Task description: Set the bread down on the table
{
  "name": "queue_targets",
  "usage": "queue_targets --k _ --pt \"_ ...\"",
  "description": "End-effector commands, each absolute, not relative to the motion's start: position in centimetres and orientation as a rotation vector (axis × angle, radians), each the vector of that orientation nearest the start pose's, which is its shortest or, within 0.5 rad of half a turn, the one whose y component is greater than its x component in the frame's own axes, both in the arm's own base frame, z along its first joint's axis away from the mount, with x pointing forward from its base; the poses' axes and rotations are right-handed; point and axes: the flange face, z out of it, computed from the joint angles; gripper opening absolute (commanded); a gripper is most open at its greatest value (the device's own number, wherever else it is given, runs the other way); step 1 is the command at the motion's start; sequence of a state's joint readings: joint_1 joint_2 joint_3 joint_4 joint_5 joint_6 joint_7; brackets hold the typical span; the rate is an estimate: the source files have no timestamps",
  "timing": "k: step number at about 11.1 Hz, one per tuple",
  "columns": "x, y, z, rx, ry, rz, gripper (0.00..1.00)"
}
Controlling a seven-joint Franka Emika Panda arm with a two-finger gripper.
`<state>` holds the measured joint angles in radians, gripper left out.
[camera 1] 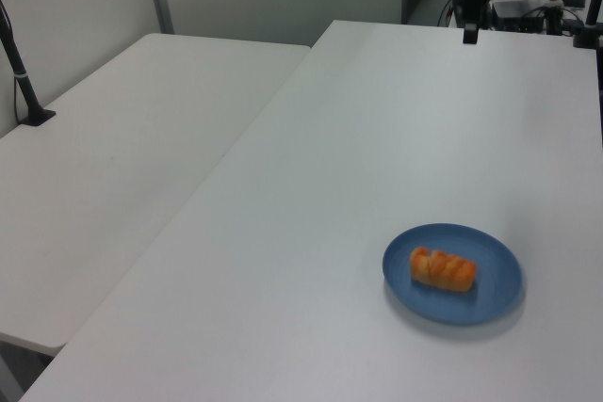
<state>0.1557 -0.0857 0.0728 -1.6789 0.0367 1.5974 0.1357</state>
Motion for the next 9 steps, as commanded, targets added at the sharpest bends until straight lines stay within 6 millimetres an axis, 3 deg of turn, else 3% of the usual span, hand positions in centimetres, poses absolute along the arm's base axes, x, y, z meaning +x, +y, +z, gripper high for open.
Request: queue_targets --k 1,3,5,7,9 --pt "48.4 21.2 62.3 -3.103 -0.148 -0.03 1.0" --pt "46.0 27.2 60.6 -3.106 -0.102 -0.058 1.0" --pt "44.2 31.3 58.4 -3.096 -0.097 -0.09 1.0" --pt "43.6 33.2 54.5 -3.074 -0.04 -0.133 1.0" --pt "44.4 34.3 49.9 -3.062 -0.038 -0.088 1.0"
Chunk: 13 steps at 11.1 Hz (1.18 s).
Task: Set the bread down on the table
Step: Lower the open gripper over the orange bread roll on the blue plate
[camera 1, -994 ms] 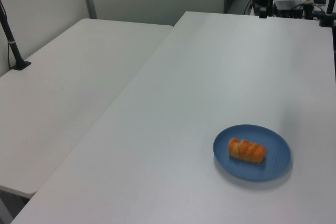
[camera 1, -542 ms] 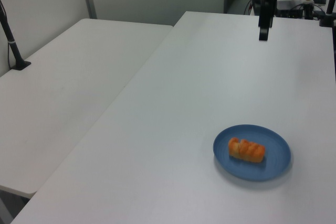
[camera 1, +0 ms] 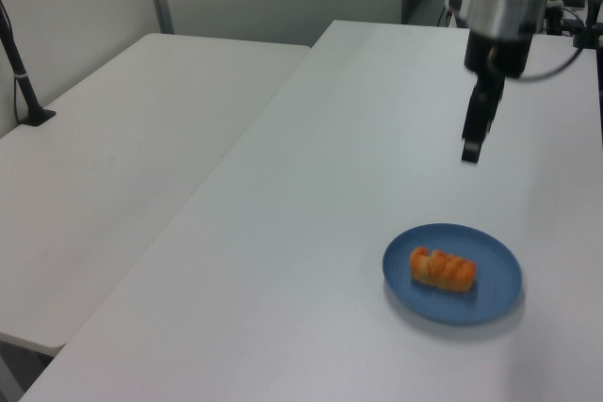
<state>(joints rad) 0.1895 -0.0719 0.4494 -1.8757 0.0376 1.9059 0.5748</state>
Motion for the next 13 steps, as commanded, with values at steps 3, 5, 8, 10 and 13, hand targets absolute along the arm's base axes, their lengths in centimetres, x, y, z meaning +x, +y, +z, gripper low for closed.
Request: queue_targets --k 3,5,8,10,13 --pt "46.3 35.1 43.2 -3.07 -0.007 -0.018 1.0" --pt "46.9 35.6 39.9 -3.108 -0.007 0.013 1.0" --pt "47.0 35.3 36.3 -3.159 -0.012 0.065 1.0" --pt "47.0 35.2 34.0 -3.158 -0.017 0.077 1.0" --pt "47.4 35.7 33.2 -3.148 0.023 0.013 1.0"
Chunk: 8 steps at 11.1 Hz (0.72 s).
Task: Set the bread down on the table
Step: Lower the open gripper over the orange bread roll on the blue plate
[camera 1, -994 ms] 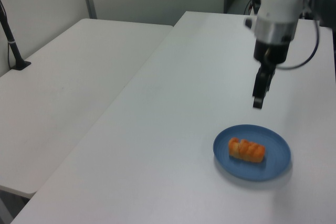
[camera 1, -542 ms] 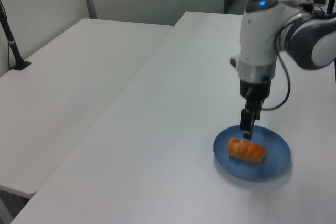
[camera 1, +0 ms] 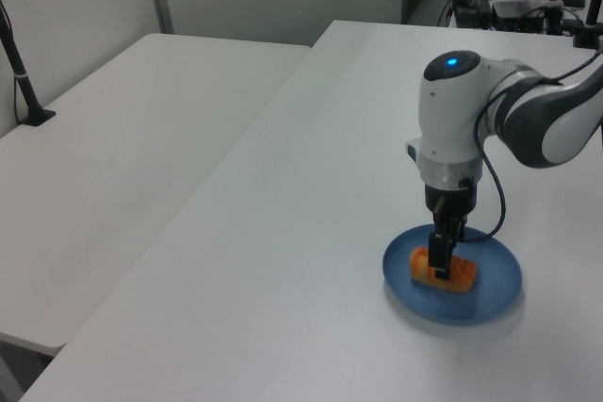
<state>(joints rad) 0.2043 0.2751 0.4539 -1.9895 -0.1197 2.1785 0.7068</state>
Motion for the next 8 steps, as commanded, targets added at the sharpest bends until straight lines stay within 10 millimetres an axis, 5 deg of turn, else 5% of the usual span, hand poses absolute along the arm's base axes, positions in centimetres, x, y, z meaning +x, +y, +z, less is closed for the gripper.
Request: queue_targets --k 1,5,8 --pt "47.54 35.82 32.93 -3.14 0.023 0.009 1.0" --pt "47.58 35.85 32.2 -3.143 0.013 0.014 0.81" --pt "47.65 35.76 32.39 -3.145 0.014 0.011 0.32"
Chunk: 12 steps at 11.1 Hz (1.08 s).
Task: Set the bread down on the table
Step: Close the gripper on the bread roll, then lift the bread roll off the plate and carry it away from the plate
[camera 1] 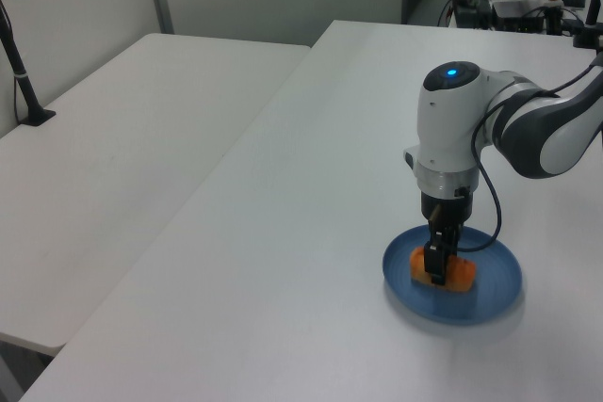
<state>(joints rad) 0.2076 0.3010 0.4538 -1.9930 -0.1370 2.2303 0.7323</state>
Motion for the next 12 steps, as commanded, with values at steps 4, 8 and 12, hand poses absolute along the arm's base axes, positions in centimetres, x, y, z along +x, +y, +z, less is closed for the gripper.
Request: queue_targets --k 4,8,12 --pt "47.5 35.6 33.9 -3.155 0.023 -0.008 0.15" --pt "47.1 35.3 39.3 -3.184 0.036 -0.06 0.15" --pt "48.5 35.1 47.7 -3.183 0.072 -0.106 0.15"
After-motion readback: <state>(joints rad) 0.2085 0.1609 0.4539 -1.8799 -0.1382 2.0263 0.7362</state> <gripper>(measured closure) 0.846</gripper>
